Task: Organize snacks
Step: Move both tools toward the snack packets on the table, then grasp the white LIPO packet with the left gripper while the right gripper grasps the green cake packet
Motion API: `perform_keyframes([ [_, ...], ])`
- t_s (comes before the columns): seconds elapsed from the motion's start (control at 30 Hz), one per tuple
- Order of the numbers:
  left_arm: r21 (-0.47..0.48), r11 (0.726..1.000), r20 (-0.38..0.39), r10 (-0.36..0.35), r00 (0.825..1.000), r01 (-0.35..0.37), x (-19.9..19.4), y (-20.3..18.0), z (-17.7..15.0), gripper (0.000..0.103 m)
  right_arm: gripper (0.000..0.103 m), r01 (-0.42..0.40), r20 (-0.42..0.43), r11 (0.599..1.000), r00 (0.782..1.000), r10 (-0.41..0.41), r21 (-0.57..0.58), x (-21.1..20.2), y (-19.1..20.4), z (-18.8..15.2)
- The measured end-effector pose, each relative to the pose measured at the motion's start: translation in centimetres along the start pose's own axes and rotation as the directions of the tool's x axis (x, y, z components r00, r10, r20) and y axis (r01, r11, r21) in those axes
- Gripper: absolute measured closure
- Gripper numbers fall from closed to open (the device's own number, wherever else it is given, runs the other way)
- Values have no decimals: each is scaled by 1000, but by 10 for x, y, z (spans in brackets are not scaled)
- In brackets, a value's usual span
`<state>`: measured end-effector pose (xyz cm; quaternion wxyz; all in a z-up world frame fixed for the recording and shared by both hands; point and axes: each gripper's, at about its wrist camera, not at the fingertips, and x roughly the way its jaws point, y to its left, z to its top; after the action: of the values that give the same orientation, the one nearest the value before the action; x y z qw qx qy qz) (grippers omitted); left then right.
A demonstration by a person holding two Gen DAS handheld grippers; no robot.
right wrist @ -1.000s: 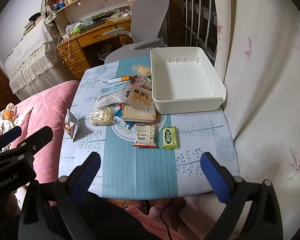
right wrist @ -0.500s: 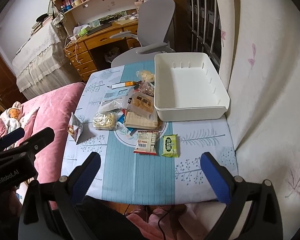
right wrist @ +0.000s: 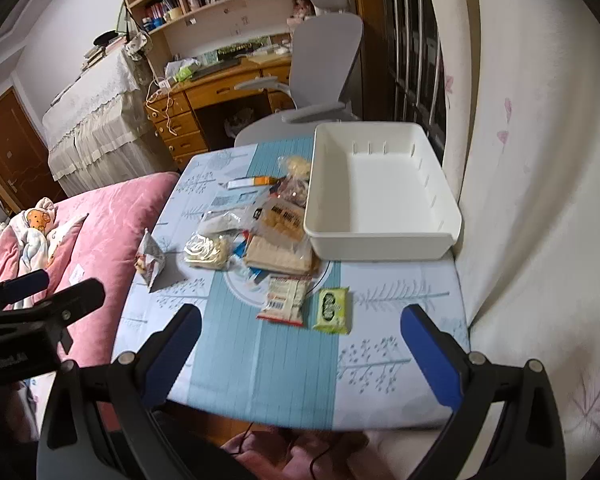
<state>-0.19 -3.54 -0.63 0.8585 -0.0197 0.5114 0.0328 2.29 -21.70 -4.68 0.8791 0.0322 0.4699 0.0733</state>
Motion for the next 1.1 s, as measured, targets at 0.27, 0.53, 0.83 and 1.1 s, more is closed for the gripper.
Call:
perform_keyframes([
  [0.27,20,1000,-67,-6,998,8,26,-8,3,1,3,53,103,997,994,-48,-50,20,-14,-16],
  [0.53,73,995,-170,-61,984,74,84,-29,15,1,3,100,77,993,992,-95,-62,56,-26,-33],
  [0.83,107,984,-322,-102,941,143,176,-57,21,2,3,117,8,990,993,-117,-82,103,-27,-51],
  [1.1,144,974,-442,-96,892,176,251,-80,19,3,10,150,-99,986,983,-157,-79,154,-28,-66],
])
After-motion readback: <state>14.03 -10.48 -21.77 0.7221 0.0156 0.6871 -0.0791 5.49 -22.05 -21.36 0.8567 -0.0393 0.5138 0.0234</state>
